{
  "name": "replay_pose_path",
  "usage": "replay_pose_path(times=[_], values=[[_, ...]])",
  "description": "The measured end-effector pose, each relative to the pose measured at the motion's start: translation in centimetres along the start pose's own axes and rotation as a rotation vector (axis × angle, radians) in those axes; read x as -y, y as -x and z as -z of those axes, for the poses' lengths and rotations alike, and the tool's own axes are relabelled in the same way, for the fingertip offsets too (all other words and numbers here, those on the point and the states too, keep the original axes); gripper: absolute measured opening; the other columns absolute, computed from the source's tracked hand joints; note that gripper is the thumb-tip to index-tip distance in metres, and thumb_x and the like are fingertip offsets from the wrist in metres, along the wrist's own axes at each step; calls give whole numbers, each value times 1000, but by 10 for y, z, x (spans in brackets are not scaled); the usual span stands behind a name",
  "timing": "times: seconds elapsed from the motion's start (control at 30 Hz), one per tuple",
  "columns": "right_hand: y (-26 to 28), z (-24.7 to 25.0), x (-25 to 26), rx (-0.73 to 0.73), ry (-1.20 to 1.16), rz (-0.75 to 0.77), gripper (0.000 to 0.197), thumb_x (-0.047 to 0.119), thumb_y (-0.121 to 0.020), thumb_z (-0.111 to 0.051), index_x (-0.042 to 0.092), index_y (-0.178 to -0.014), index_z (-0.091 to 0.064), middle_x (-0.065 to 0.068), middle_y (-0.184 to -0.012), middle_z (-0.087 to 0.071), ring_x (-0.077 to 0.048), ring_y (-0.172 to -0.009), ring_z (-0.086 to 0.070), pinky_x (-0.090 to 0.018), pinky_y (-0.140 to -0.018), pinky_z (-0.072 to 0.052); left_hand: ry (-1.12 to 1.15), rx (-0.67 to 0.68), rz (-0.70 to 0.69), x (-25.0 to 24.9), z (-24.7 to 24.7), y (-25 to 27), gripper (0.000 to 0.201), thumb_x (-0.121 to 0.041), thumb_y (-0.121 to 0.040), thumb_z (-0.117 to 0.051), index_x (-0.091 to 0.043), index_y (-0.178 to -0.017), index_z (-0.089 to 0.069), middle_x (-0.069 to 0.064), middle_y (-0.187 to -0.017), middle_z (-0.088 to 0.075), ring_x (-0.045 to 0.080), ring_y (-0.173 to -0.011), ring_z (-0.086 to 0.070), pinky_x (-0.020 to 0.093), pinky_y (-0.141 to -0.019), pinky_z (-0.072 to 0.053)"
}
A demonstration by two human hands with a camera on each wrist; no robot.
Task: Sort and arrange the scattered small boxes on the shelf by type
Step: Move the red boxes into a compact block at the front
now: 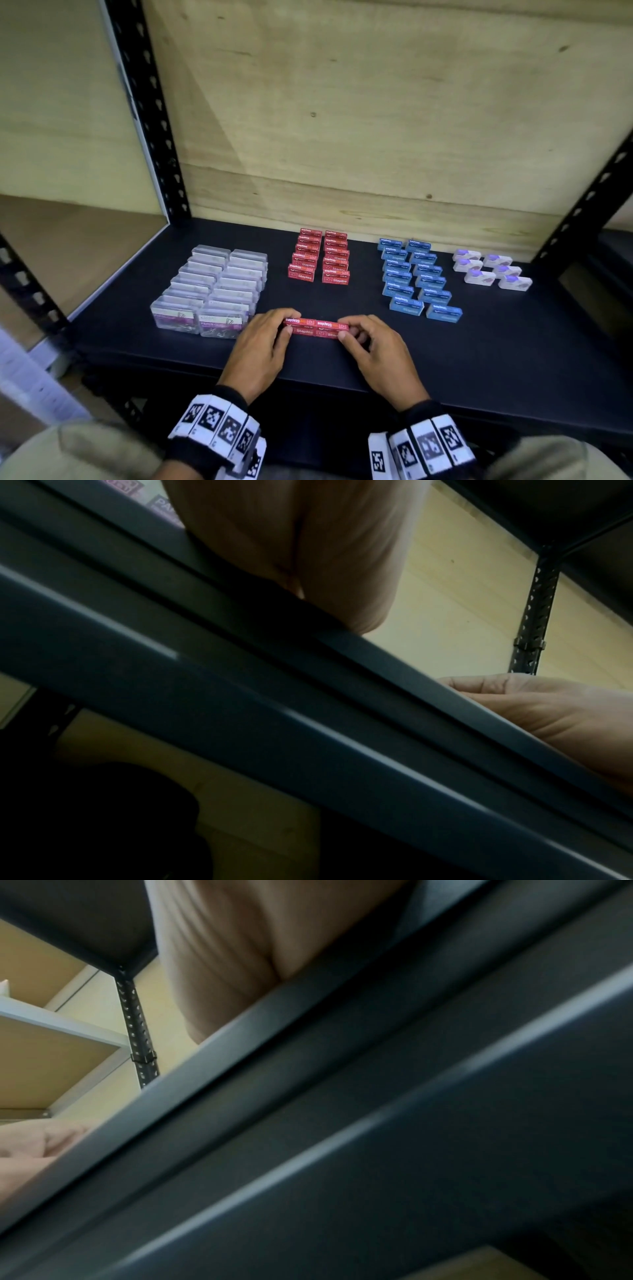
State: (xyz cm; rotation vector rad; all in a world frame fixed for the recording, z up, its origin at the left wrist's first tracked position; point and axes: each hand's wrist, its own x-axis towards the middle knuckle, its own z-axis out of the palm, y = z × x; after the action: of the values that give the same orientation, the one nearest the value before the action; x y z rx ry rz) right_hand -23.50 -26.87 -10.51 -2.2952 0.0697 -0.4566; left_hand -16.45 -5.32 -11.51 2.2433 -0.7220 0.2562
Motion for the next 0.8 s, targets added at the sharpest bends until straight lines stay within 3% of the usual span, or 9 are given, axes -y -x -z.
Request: replay_pose_path(times=[0.27,0.4,0.5,0.6,0.7,0.8], values=[[1,1,2,11,4,-20,18,34,-89,-69,35,-107,-69,12,-86,-58,-10,-83,-57,-22,-78,-50,9,13,16,-1,1,0,25,-22,-99,-51,-28,-123,-56,-18,-118,-59,3,-106,-52,31,-96,-44],[3,5,8,11,-78,-87,29,43,-88,-69,40,-116,-63,12,-94,-56,-7,-86,-57,-16,-79,-47,73,65,52,-9,6,3,38,-33,-98,-50,-31,-135,-45,-20,-137,-40,-2,-125,-41,33,-106,-40],[-3,18,20,56,-75,-89,26,43,-88,-69,41,-113,-64,13,-99,-56,-3,-86,-58,-14,-78,-46,51,93,67,-26,19,-6,43,-40,-98,-48,-34,-139,-39,-23,-142,-28,-5,-132,-30,25,-111,-31],[-29,39,40,124,15,-59,23,45,-90,-66,39,-112,-64,15,-99,-57,-1,-85,-57,-16,-77,-47,-40,45,-31,-43,36,-38,34,-39,-97,-49,-33,-131,-49,-21,-131,-42,-3,-123,-37,18,-104,-31],[-70,52,52,174,135,-73,19,40,-92,-65,37,-110,-64,14,-98,-60,-2,-83,-58,-22,-79,-50,-135,71,-72,-49,45,-80,23,-32,-96,-54,-32,-118,-60,-14,-117,-55,4,-113,-48,25,-99,-40],[-107,50,50,234,254,-136,19,35,-92,-66,33,-111,-65,13,-98,-63,-9,-89,-60,-27,-82,-49,-261,205,-12,-46,45,-118,19,-25,-93,-58,-31,-111,-64,-10,-115,-57,11,-111,-52,31,-97,-44]])
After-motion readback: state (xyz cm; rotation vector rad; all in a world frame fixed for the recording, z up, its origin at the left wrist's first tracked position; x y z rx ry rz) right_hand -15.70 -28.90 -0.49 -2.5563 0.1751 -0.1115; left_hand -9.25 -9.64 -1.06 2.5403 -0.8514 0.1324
